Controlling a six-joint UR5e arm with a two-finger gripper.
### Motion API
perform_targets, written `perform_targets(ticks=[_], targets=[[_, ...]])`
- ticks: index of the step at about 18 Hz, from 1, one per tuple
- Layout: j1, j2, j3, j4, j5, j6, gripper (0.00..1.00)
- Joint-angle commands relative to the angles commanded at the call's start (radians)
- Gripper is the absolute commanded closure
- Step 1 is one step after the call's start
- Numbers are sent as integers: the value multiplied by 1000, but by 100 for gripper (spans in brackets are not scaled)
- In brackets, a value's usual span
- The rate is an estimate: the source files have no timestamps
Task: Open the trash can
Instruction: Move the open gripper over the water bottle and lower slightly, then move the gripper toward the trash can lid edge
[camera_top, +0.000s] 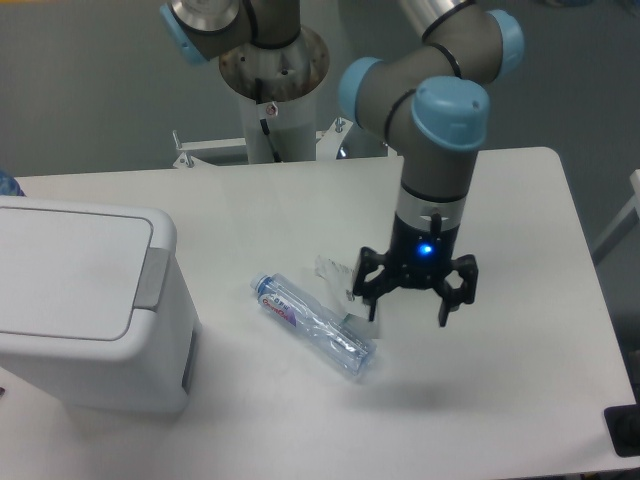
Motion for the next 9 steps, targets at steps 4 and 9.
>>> perform_targets(ticks=[4,9], targets=[[-38,55,3,0,-3,-81,0],[-129,80,-1,0,-26,-129,0]])
